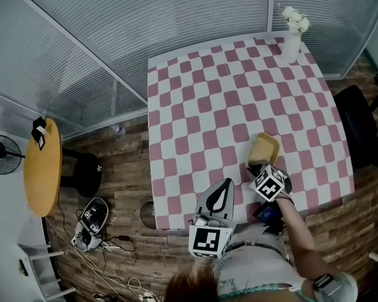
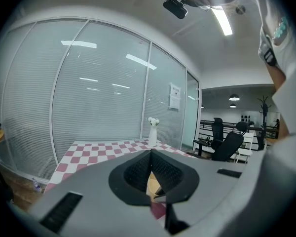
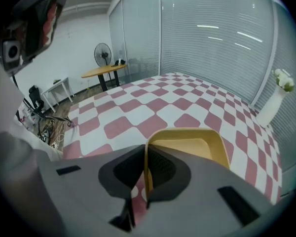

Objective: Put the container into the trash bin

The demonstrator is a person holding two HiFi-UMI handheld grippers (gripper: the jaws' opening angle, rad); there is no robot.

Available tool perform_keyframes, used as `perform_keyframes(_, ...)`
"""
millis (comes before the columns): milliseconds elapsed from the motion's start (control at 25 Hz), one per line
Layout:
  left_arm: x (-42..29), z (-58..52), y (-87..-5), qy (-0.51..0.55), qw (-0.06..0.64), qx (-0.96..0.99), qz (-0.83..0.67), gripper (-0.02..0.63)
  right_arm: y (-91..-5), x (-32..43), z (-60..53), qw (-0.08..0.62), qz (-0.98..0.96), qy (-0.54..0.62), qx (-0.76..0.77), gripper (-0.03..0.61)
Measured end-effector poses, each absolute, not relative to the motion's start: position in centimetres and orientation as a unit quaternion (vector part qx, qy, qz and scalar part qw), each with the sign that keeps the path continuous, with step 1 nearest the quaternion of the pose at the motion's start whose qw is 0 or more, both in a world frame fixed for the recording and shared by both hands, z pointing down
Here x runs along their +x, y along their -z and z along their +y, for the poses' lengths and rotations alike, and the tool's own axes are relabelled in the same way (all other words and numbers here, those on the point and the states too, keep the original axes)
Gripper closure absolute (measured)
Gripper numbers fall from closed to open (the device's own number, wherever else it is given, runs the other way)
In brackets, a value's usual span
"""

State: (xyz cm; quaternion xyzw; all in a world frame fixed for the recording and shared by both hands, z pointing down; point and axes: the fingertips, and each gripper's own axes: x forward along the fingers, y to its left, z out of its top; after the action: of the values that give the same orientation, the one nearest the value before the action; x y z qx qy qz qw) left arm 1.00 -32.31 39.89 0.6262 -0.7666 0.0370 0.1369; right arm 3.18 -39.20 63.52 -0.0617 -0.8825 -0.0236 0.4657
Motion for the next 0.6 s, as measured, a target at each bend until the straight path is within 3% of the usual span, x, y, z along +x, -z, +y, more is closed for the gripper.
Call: perform_keyframes(600,2.0,-32.4,-39.6,-0.023,0.137,0.640,-0.756,0.607,-52.2,2.7,-38.4,0.292,-0.952,-0.052,-0.070,0.572)
